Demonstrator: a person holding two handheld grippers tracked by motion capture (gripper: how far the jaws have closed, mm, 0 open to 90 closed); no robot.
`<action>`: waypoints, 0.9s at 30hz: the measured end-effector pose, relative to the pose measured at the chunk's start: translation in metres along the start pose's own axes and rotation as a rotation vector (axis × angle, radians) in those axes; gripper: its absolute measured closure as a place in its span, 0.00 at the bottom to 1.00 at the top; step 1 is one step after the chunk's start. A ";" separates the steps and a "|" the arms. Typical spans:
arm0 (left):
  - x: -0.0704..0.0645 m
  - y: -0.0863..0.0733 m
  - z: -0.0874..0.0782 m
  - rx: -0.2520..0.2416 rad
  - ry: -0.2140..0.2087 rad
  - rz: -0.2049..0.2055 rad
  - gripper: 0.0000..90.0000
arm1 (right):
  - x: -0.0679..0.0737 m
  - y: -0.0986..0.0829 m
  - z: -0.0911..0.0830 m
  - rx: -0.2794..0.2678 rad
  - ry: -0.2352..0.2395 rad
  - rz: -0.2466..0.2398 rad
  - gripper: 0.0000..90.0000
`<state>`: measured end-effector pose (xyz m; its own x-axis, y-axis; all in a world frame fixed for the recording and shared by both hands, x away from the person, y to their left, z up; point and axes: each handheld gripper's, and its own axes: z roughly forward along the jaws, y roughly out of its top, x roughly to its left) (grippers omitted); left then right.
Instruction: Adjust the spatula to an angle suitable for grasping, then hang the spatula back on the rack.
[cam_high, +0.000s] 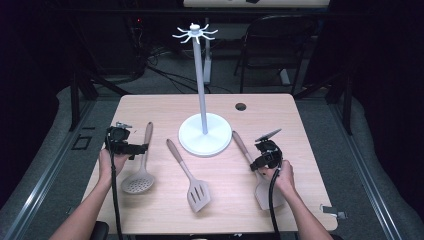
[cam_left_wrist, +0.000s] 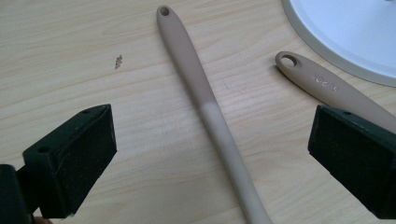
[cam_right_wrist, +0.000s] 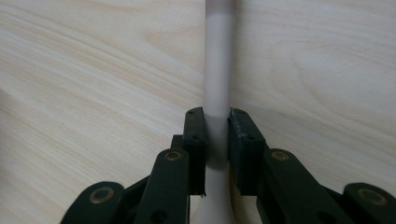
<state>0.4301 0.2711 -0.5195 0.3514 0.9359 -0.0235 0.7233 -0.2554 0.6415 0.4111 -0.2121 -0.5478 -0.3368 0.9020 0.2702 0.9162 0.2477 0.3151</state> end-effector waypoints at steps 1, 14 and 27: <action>0.000 0.000 0.000 0.000 -0.001 0.001 0.01 | -0.001 0.000 -0.003 0.004 0.001 -0.010 0.87; -0.002 0.001 -0.001 -0.012 0.001 0.009 0.01 | 0.016 -0.003 -0.026 -0.118 -0.019 -0.113 0.87; -0.014 0.006 -0.013 -0.052 -0.054 0.025 0.01 | 0.036 -0.006 -0.037 -0.183 -0.023 -0.208 0.87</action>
<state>0.4218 0.2591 -0.5056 0.4013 0.9147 -0.0474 0.6825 -0.2641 0.6815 0.3854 -0.1937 -0.5065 -0.5070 0.8465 0.1624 0.7725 0.3627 0.5213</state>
